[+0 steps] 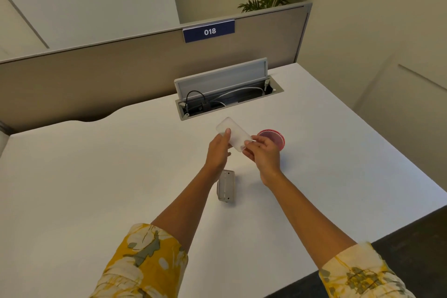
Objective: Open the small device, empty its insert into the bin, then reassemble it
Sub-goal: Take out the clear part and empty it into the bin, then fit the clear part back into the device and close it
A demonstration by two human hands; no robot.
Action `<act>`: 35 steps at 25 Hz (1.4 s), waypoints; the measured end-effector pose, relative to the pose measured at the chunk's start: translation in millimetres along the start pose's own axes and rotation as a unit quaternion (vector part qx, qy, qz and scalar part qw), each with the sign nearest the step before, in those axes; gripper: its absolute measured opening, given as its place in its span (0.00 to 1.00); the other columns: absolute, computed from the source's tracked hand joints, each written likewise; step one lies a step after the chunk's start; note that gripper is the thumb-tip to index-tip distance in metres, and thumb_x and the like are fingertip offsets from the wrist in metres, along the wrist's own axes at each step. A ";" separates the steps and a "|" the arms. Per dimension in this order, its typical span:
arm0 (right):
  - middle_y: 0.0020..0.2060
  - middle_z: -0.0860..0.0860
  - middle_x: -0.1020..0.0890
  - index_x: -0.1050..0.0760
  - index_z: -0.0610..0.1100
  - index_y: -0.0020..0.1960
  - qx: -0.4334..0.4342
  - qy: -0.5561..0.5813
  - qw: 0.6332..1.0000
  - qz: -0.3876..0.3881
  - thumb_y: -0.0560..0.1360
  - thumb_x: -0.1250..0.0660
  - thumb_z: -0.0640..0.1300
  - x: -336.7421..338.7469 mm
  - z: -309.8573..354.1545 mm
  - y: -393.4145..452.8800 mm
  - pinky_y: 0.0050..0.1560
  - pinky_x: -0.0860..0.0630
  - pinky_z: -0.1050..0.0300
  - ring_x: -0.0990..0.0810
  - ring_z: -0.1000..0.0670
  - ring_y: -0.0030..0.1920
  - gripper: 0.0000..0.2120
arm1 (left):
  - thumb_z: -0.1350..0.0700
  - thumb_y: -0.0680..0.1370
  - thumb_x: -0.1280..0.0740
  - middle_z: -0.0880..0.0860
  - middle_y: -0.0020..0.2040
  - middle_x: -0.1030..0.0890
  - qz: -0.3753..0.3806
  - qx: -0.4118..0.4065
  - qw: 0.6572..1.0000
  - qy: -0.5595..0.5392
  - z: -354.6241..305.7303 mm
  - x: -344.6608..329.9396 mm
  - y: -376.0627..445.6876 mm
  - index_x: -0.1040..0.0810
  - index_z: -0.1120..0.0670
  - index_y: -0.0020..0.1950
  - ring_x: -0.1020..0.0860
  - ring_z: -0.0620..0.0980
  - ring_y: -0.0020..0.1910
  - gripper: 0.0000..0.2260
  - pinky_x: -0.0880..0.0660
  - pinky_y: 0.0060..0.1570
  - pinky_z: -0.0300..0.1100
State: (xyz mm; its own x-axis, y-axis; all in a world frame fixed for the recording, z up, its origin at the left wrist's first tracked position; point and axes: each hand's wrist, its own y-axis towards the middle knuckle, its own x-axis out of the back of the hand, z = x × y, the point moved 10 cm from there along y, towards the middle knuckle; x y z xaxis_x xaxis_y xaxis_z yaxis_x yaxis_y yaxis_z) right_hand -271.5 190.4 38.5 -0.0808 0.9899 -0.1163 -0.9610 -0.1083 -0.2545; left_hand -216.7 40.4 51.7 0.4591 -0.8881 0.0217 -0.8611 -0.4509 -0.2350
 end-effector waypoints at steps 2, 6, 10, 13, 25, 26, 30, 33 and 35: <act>0.46 0.48 0.16 0.23 0.43 0.55 -0.022 0.007 0.999 0.043 0.73 0.27 0.39 -27.1 -12.5 -10.0 0.41 0.17 0.59 0.14 0.48 0.44 0.12 | 0.48 0.83 0.40 0.57 0.68 0.24 -0.024 0.017 0.998 -0.054 12.1 23.6 1.1 0.30 0.56 0.71 0.23 0.56 0.63 0.19 0.25 0.64 0.53; 0.48 0.46 0.15 0.21 0.42 0.54 -0.065 -0.068 0.991 0.095 0.74 0.28 0.45 -59.1 -43.9 -25.9 0.45 0.17 0.57 0.14 0.49 0.43 0.11 | 0.56 0.81 0.36 0.60 0.57 0.19 -0.098 0.063 0.975 -0.191 46.8 69.1 -10.4 0.20 0.55 0.54 0.20 0.59 0.57 0.06 0.23 0.58 0.54; 0.57 0.47 0.23 0.27 0.43 0.61 -0.041 -0.327 0.940 0.084 0.73 0.30 0.58 -67.3 -65.9 -36.6 0.55 0.24 0.54 0.24 0.45 0.60 0.24 | 0.54 0.82 0.36 0.61 0.56 0.18 -0.151 0.070 0.962 -0.216 71.1 115.0 -29.1 0.23 0.63 0.62 0.18 0.59 0.51 0.14 0.19 0.52 0.54; 0.64 0.44 0.33 0.37 0.43 0.67 -0.013 -0.505 0.858 0.090 0.69 0.27 0.57 -71.9 -76.6 -45.9 0.59 0.27 0.48 0.33 0.42 0.65 0.35 | 0.53 0.83 0.39 0.61 0.54 0.18 -0.162 0.092 0.958 -0.218 90.7 135.5 -44.6 0.26 0.61 0.65 0.17 0.60 0.49 0.15 0.20 0.52 0.57; 0.49 0.41 0.17 0.23 0.37 0.48 0.018 -0.598 0.792 0.121 0.76 0.36 0.36 -88.9 -78.7 -42.6 0.42 0.23 0.53 0.18 0.41 0.49 0.04 | 0.66 0.80 0.42 0.61 0.53 0.19 -0.190 0.140 0.938 -0.256 124.1 162.5 -71.8 0.25 0.60 0.62 0.18 0.60 0.46 0.12 0.18 0.44 0.49; 0.50 0.40 0.17 0.23 0.37 0.47 0.003 -0.592 0.796 0.123 0.75 0.36 0.35 -87.1 -80.0 -39.9 0.41 0.23 0.54 0.18 0.41 0.49 0.03 | 0.66 0.79 0.43 0.61 0.52 0.19 -0.197 0.144 0.936 -0.255 125.7 164.4 -72.7 0.26 0.59 0.63 0.18 0.60 0.46 0.14 0.18 0.43 0.49; 0.56 0.40 0.19 0.24 0.36 0.54 -0.046 -0.536 0.826 0.167 0.76 0.34 0.36 -85.0 -83.7 -25.7 0.45 0.26 0.54 0.20 0.42 0.51 0.08 | 0.59 0.81 0.41 0.60 0.49 0.17 -0.198 0.162 0.925 -0.280 132.2 166.1 -76.2 0.24 0.56 0.59 0.17 0.60 0.44 0.09 0.18 0.45 0.52; 0.61 0.41 0.23 0.30 0.40 0.63 -0.031 -0.409 0.887 0.211 0.76 0.37 0.34 -98.7 -68.7 -22.4 0.53 0.25 0.54 0.23 0.44 0.55 0.16 | 0.50 0.84 0.45 0.60 0.49 0.16 -0.196 0.170 0.919 -0.297 137.7 164.2 -76.7 0.23 0.54 0.56 0.17 0.61 0.44 0.14 0.20 0.50 0.55; 0.60 0.42 0.22 0.29 0.41 0.61 -0.021 -0.326 0.915 0.237 0.77 0.38 0.34 -111.2 -57.8 -23.4 0.53 0.23 0.51 0.22 0.44 0.55 0.14 | 0.50 0.84 0.46 0.61 0.51 0.16 -0.186 0.178 0.919 -0.298 140.0 160.3 -77.2 0.23 0.56 0.59 0.17 0.61 0.47 0.15 0.20 0.50 0.56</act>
State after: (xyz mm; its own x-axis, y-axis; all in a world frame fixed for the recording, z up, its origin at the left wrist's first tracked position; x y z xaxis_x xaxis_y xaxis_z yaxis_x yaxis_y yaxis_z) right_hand -224.8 77.7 1.9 -0.6392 0.6738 0.3706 -0.7675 -0.5290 -0.3620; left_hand -46.0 -54.7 -62.7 0.8367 -0.4238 -0.3469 -0.5433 -0.5619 -0.6238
